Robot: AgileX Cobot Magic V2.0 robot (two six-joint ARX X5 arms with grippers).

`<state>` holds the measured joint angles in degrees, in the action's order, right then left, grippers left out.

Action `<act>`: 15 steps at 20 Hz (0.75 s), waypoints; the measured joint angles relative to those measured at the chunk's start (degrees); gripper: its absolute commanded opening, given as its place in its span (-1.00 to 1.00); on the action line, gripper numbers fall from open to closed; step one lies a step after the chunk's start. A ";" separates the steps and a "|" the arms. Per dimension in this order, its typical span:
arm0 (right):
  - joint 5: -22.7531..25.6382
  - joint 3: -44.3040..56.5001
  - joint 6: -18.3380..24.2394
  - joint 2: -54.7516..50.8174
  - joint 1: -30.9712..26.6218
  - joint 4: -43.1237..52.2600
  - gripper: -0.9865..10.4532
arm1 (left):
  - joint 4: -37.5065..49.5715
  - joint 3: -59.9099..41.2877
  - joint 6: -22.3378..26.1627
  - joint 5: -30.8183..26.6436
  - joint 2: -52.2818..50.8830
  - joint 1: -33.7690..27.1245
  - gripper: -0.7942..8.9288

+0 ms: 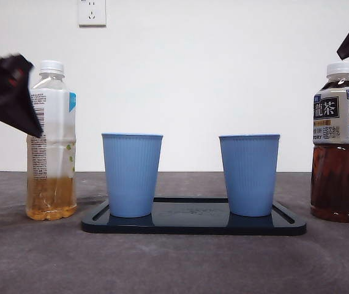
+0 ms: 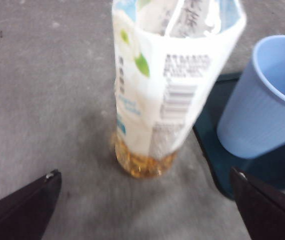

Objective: Pour the drink into the cup

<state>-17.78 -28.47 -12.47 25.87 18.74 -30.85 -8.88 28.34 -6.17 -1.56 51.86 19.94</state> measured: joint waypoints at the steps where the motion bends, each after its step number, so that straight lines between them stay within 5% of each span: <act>1: 0.00 0.00 -0.44 0.00 0.00 0.00 0.13 | -2.73 0.00 -0.87 0.00 -2.67 0.28 0.25; 4: 0.00 0.00 -2.05 0.02 0.00 0.00 0.09 | -10.08 0.00 -3.85 1.55 -10.05 0.87 -0.01; 9: -0.24 0.00 -3.56 0.04 0.00 0.00 -0.52 | -13.90 0.00 -8.85 6.91 -19.41 1.25 -0.80; 11: -0.24 0.00 -3.91 0.04 0.00 0.00 -0.81 | -14.53 0.02 -10.21 7.87 -21.73 1.25 -0.82; 15: -0.13 0.00 -3.93 0.04 0.00 0.28 -0.81 | -15.13 0.07 -11.06 7.91 -23.58 1.25 -0.82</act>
<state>-17.91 -28.47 -16.40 25.91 18.74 -30.57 -24.01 28.40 -17.23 6.35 28.27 21.19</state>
